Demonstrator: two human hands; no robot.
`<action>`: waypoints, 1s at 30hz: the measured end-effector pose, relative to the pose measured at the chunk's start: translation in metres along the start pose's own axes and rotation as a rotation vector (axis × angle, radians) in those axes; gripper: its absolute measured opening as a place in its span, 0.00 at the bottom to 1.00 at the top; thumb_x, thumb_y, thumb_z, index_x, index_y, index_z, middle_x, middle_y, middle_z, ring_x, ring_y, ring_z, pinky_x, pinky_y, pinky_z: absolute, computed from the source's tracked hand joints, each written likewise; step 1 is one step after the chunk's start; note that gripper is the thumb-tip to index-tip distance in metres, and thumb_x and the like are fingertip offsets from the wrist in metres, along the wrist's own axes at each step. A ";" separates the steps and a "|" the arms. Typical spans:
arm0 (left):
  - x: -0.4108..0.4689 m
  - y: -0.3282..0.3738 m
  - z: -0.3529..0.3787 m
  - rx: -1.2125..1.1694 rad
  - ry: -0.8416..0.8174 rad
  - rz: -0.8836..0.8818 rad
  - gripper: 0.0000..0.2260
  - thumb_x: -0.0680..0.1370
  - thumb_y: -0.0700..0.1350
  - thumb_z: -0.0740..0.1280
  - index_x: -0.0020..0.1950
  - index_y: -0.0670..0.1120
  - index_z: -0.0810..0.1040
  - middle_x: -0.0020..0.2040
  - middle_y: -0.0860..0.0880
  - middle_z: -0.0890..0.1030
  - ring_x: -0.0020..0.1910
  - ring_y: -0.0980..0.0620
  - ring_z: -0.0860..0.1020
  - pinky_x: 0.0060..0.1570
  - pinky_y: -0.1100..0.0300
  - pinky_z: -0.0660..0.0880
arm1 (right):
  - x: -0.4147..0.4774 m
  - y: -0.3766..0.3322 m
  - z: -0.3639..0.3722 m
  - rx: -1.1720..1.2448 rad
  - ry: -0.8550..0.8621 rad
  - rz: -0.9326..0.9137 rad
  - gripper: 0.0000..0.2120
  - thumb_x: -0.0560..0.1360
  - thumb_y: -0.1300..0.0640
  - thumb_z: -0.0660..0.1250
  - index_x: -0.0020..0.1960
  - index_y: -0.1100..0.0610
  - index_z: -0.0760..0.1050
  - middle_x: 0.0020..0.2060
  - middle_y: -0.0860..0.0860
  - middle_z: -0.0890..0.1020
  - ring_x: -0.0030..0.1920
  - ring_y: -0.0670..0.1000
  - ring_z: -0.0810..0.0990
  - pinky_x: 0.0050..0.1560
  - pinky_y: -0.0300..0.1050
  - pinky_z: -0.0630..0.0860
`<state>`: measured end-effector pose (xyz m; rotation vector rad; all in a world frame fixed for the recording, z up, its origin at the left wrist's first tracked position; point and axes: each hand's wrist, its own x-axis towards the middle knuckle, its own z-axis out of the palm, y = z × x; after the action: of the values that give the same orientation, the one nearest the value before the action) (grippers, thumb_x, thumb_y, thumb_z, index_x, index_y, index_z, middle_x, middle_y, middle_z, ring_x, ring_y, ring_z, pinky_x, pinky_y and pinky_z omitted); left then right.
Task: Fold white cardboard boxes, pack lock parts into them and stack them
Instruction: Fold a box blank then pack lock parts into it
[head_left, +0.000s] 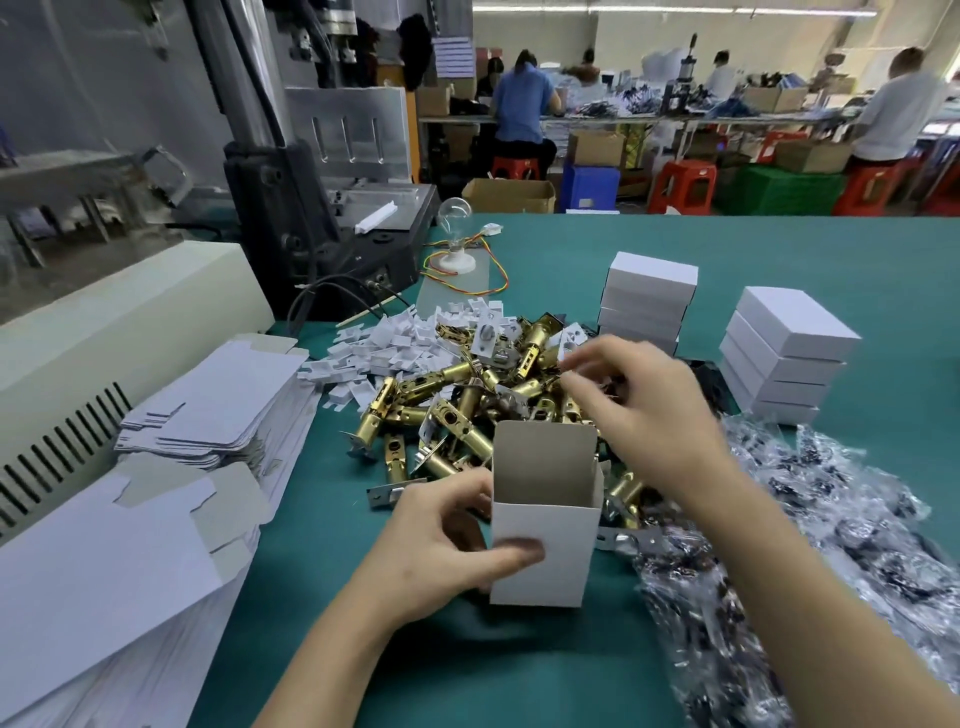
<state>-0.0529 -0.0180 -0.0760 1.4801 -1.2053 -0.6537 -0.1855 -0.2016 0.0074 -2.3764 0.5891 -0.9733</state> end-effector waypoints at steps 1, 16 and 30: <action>0.000 -0.001 0.000 0.010 -0.002 0.002 0.15 0.72 0.55 0.80 0.57 0.57 0.85 0.47 0.52 0.87 0.31 0.52 0.80 0.32 0.60 0.77 | 0.017 -0.002 0.001 -0.148 -0.061 -0.072 0.06 0.79 0.54 0.70 0.55 0.50 0.82 0.46 0.44 0.83 0.53 0.50 0.79 0.54 0.54 0.76; 0.000 -0.007 0.001 0.011 -0.023 0.003 0.16 0.72 0.54 0.80 0.59 0.56 0.86 0.49 0.49 0.87 0.39 0.37 0.81 0.38 0.48 0.80 | 0.132 -0.023 0.040 -1.154 -0.899 -0.575 0.17 0.77 0.49 0.74 0.65 0.41 0.79 0.60 0.49 0.77 0.63 0.54 0.74 0.55 0.50 0.76; 0.001 -0.003 0.000 0.034 0.032 0.033 0.12 0.73 0.55 0.79 0.55 0.60 0.85 0.47 0.55 0.87 0.33 0.59 0.79 0.35 0.65 0.75 | 0.152 -0.001 0.011 -0.651 -0.554 -0.414 0.15 0.74 0.46 0.77 0.55 0.51 0.79 0.46 0.46 0.78 0.47 0.51 0.78 0.40 0.45 0.72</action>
<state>-0.0514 -0.0189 -0.0786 1.4898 -1.2191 -0.5876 -0.0786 -0.2827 0.0794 -3.2558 0.2076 -0.2201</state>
